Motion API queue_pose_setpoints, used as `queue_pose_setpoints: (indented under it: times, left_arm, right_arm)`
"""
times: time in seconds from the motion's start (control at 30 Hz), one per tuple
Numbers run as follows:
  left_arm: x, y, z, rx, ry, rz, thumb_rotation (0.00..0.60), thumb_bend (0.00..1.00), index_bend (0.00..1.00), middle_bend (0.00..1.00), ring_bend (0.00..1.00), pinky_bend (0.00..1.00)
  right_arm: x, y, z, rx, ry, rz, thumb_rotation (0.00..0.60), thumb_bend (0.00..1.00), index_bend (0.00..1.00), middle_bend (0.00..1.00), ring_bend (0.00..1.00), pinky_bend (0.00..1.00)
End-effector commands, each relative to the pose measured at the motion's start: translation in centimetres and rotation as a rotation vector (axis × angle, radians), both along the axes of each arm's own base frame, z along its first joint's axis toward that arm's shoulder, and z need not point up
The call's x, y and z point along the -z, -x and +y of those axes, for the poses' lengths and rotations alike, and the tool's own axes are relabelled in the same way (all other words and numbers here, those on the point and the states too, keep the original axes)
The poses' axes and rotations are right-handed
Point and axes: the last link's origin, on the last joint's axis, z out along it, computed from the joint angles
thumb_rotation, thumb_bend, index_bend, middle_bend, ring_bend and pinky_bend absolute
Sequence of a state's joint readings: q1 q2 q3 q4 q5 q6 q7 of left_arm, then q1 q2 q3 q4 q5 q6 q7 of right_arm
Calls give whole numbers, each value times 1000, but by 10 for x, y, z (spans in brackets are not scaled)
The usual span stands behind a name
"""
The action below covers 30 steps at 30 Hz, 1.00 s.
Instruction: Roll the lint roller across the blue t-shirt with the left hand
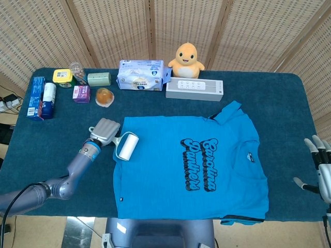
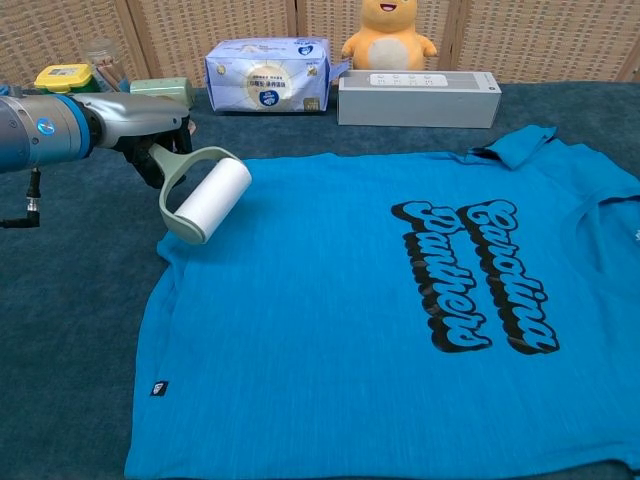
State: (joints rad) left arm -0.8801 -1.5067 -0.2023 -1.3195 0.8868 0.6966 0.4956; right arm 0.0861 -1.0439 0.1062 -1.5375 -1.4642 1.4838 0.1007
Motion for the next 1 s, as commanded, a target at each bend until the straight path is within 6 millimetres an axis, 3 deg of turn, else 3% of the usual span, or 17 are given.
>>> queue_pose_setpoints:
  times: [0.03, 0.27, 0.47, 0.73, 1.0]
  left_arm:
    - [0, 3, 2, -23, 16, 7, 600, 1000, 1000, 1000, 1000, 1000]
    - [-10, 12, 7, -58, 4, 28, 600, 1000, 1000, 1000, 1000, 1000]
    - [-6, 15, 8, -73, 16, 34, 600, 1000, 1000, 1000, 1000, 1000]
    - [12, -6, 11, -46, 4, 44, 600, 1000, 1000, 1000, 1000, 1000]
    - [28, -12, 10, -97, -33, 83, 600, 1000, 1000, 1000, 1000, 1000]
  right_arm:
    - [0, 0, 0, 0, -2, -4, 600, 0, 35, 0, 0, 0]
    - [-2, 1, 0, 1, -2, -13, 600, 0, 34, 0, 0, 0]
    - [0, 2, -1, 3, -14, -18, 600, 0, 34, 0, 0, 0]
    - [-2, 0, 0, -4, -6, -28, 600, 0, 34, 0, 0, 0]
    - [-4, 0, 0, -8, -6, -43, 600, 0, 34, 0, 0, 0]
